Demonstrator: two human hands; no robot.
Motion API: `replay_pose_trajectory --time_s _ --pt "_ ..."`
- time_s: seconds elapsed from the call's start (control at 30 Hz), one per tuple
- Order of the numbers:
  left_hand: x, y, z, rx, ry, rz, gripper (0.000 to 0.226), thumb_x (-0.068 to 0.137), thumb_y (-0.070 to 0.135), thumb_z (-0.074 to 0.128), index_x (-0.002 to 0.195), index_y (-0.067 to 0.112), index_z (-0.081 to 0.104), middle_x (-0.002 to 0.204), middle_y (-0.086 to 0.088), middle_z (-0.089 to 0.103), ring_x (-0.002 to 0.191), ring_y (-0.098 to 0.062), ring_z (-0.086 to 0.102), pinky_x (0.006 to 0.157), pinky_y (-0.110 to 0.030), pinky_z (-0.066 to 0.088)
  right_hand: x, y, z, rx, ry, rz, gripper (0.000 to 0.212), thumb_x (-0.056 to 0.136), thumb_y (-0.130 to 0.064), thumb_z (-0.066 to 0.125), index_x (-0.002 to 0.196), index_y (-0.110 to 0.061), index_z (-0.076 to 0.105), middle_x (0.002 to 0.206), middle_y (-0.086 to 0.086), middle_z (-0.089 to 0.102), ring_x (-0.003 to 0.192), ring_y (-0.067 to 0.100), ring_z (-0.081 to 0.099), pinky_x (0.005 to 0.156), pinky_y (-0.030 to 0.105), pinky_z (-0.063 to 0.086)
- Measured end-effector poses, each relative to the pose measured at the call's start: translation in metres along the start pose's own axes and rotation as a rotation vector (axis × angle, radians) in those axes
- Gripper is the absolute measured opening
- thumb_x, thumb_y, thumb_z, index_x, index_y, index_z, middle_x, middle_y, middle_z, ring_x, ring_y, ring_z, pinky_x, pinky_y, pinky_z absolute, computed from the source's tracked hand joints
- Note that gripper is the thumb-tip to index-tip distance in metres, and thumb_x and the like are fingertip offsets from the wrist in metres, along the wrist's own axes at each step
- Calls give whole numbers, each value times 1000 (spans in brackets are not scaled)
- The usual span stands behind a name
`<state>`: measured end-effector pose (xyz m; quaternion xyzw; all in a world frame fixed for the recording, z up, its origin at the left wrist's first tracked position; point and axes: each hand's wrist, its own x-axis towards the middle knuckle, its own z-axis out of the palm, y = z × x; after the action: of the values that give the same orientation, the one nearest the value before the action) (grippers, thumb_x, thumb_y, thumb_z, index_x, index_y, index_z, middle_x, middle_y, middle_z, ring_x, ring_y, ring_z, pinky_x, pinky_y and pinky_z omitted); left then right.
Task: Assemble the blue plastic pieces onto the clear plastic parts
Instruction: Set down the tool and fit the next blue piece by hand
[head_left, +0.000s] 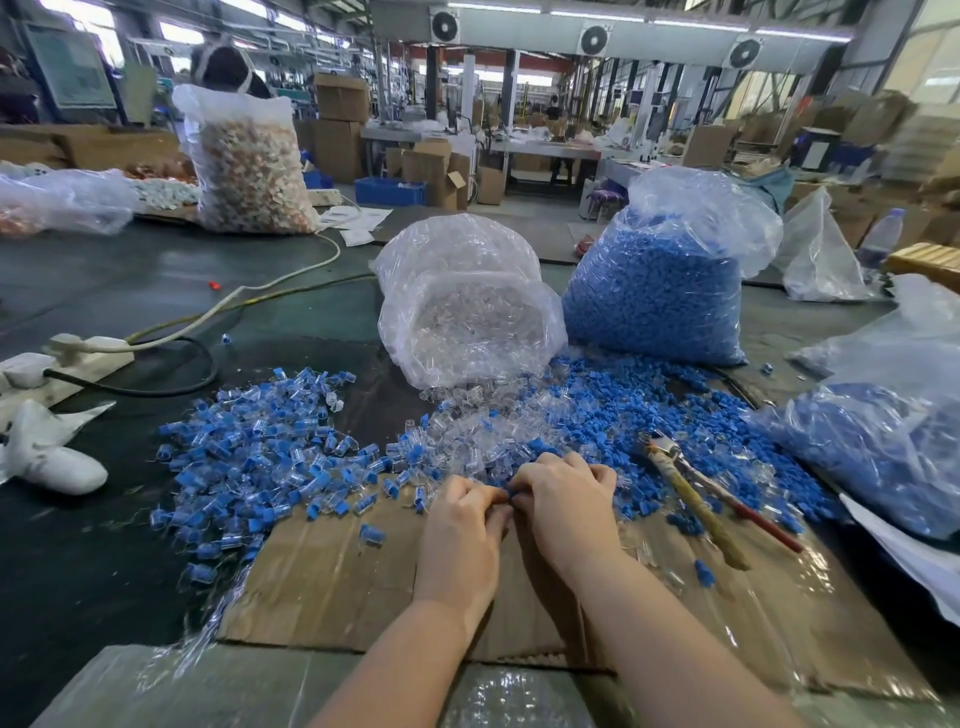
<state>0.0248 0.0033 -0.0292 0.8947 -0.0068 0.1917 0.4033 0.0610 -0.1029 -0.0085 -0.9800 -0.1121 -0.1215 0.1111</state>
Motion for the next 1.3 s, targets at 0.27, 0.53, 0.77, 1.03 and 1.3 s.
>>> replay_pose_trajectory --time_s 0.27,0.53,0.77,1.03,1.3 --pt "-3 2 -4 -59 4 -25 7 85 23 65 91 23 60 86 12 54 81 -2 50 69 -5 36 -17 3 -5 39 130 10 2 92 -24 49 91 -26 49 87 -9 62 91 16 49 80 33 18" --pt "-4 1 -9 -115 24 -41 24 82 12 67 103 24 70 87 19 57 80 2 52 73 2 34 -43 5 -1 356 318 68 4 81 -16 69 82 -20 69 78 -6 67 79 21 55 73 32 27" --pt "-3 1 -9 -280 -18 -162 23 83 13 67 73 32 59 74 8 66 71 -4 62 64 -9 46 -50 5 -3 441 350 13 10 78 -12 72 85 -21 70 82 -10 68 79 17 58 77 36 40" --pt "-4 4 -10 -342 -108 -164 17 82 9 67 77 23 60 74 2 65 71 -9 63 67 -21 54 -51 4 -2 426 362 3 12 73 -10 74 78 -19 67 77 -9 67 74 19 57 73 37 42" --pt "-5 4 -12 -340 -172 -127 17 81 8 68 76 22 62 73 3 64 66 -4 57 62 -12 46 -52 2 -3 384 369 -25 15 67 -9 78 72 -17 66 70 -5 66 66 21 56 67 37 43"
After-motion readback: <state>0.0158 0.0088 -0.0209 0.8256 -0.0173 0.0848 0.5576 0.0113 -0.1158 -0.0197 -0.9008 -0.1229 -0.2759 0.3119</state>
